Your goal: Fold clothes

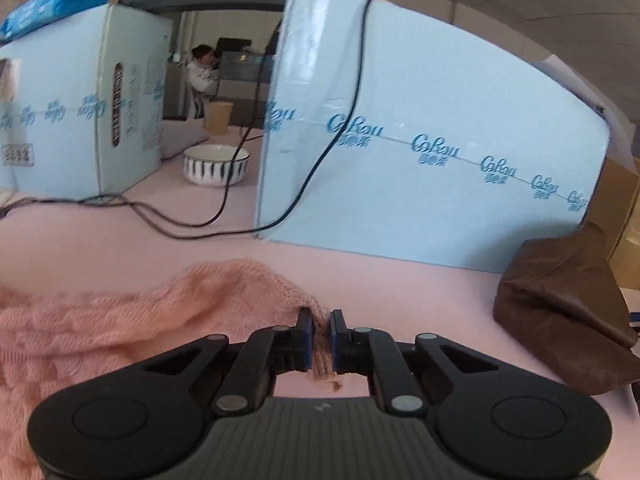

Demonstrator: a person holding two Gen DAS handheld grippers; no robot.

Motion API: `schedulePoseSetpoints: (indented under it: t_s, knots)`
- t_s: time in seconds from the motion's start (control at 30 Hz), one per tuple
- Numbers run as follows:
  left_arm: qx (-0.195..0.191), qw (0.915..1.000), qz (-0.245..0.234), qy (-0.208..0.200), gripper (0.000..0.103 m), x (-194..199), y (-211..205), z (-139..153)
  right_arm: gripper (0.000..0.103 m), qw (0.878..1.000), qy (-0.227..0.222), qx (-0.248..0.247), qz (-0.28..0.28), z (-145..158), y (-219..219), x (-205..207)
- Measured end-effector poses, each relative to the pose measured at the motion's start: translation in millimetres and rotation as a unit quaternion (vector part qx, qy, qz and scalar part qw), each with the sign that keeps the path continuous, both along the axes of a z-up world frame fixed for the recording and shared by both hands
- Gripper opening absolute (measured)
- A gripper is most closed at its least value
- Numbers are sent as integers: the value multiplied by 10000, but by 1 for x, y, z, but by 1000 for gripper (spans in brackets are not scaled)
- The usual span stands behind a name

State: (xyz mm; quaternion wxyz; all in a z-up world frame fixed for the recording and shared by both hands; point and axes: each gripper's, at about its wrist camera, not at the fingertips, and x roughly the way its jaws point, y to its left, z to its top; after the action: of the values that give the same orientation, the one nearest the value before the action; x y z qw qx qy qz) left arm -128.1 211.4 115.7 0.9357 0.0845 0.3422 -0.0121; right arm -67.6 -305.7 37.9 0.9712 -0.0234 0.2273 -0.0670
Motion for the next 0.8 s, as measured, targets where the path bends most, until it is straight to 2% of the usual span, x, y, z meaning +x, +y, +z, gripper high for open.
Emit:
schedulePoseSetpoints:
  t_s: [0.07, 0.1, 0.13, 0.23, 0.27, 0.3, 0.33, 0.37, 0.4, 0.43, 0.47, 0.5, 0.57, 0.63, 0.73, 0.8]
  knots:
    - [-161, 9996, -234, 70, 102, -1, -16, -7, 12, 9983, -171, 461, -309, 5, -14, 11]
    - [-224, 9992, -316, 125, 102, -2, -24, -12, 19, 9965, 31, 739, -401, 1, -22, 25]
    - [-270, 9987, -383, 212, 102, -4, -33, -17, 20, 9951, 280, 832, -447, -5, -25, 33]
    - [-439, 9949, -738, 527, 102, -12, -55, -30, 29, 9893, 1055, 897, -461, -26, -29, 49]
    - [-522, 9927, -886, 626, 102, -18, -60, -34, 41, 9902, 996, 880, -430, -26, -30, 42]
    - [-602, 9904, -1009, 722, 102, -23, -63, -37, 59, 9912, 917, 863, -401, -26, -31, 35]
    - [-671, 9883, -1102, 814, 102, -28, -66, -40, 68, 9927, 725, 884, -389, -23, -32, 26]
    - [-705, 9873, -1107, 891, 102, -34, -66, -42, 82, 9937, 522, 918, -368, -19, -34, 16]
    - [-738, 9866, -1084, 970, 102, -41, -66, -44, 92, 9945, 235, 967, -327, -11, -39, -5]
    - [-799, 9864, -988, 1039, 102, -52, -64, -46, 95, 9944, -59, 1017, -284, -3, -43, -27]
    - [-947, 9854, -933, 1067, 102, -60, -59, -48, 100, 9944, -157, 1014, -243, 1, -43, -35]
    - [-1095, 9841, -877, 1094, 102, -69, -54, -50, 101, 9947, -253, 994, -59, 7, -43, -56]
    - [-1389, 9806, -761, 1155, 102, -84, -45, -55, 101, 9929, -95, 1045, 558, 12, -38, -90]
    - [-1673, 9759, -615, 1263, 102, -89, -38, -64, 101, 9849, 354, 1170, 1227, 5, -28, -120]
    - [-1974, 9711, -409, 1280, 103, -83, -41, -80, 101, 9783, 856, 992, 1604, -17, 1, -138]
    - [-1758, 9789, -300, 996, 103, -77, -54, -83, 96, 9782, 1040, 836, 1592, -30, 17, -138]
